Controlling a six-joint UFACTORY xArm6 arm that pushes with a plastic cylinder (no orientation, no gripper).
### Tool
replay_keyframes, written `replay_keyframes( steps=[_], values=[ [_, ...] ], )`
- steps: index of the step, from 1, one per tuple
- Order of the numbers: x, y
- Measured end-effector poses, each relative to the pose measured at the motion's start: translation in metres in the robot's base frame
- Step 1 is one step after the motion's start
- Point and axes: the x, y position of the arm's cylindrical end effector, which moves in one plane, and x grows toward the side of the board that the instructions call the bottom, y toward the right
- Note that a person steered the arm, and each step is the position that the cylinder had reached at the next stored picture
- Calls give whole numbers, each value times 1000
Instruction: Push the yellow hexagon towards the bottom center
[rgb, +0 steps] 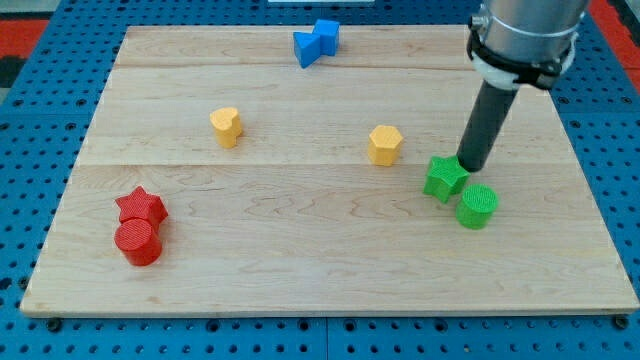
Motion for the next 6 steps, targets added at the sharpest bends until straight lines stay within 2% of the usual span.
replay_keyframes(
  steps=[1, 2, 4, 6],
  values=[
    [-7, -14],
    [13, -37],
    [65, -9],
    [35, -2]
  ],
)
